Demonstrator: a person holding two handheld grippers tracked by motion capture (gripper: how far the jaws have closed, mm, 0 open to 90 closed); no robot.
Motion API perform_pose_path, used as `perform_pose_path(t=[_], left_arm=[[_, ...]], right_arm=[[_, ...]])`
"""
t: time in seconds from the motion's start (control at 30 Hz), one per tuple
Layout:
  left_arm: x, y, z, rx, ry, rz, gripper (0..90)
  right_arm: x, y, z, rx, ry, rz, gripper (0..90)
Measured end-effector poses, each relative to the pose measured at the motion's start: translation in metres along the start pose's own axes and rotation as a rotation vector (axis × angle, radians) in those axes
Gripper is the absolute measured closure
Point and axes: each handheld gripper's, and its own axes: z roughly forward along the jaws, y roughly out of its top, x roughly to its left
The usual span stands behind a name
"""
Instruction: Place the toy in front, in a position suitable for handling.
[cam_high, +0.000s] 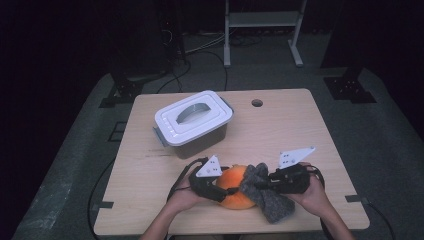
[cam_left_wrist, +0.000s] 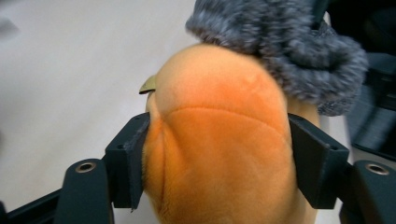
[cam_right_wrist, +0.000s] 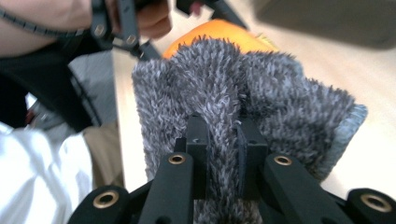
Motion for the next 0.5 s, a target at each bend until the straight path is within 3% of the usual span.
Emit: perform_pose_path(t=[0.07, 0.13, 0.23, 0.37, 0.43, 0.5], left_arm=[[-0.001, 0.001, 0.001, 0.002, 0.014, 0.024, 31.1], [-0.001, -0.001, 0.003, 0.019, 0.010, 0.018, 29.0], [0.003, -0.004, 0.002, 0.033, -0.018, -0.015, 26.3], [0.008, -0.003, 0.003, 0.037, -0.067, -0.094, 13.5], [0.008, -0.004, 0.003, 0.029, -0.056, -0.102, 15.2], [0.008, -0.005, 0.001, 0.028, -0.034, -0.074, 25.6]], right_arm=[[0.000, 0.002, -0.001, -0.038, -0.015, 0.005, 78.2], [0.002, 0.002, 0.003, -0.027, -0.030, -0.006, 78.0], [0.003, -0.001, 0.009, -0.007, -0.040, -0.017, 77.8], [0.006, 0.000, 0.013, 0.005, -0.035, -0.022, 77.7], [0.008, 0.000, 0.017, 0.013, -0.040, -0.033, 77.7], [0.006, 0.000, 0.015, 0.013, -0.045, -0.032, 77.8]])
